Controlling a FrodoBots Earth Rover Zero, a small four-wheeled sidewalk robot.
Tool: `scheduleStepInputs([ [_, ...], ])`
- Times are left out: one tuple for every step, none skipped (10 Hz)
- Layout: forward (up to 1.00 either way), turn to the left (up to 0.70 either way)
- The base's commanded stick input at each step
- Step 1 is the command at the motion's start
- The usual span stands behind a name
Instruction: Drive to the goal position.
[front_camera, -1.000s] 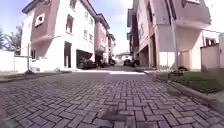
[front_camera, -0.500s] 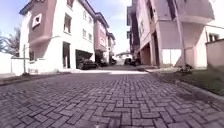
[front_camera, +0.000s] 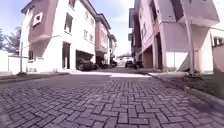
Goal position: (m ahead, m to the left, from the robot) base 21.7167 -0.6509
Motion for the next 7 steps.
scheduleStepInputs([
  [0.69, 0.03],
  [0.69, 0.03],
  [0.69, 0.03],
  [0.69, 0.03],
  [0.69, 0.03],
  [0.69, 0.03],
  [0.69, 0.03],
])
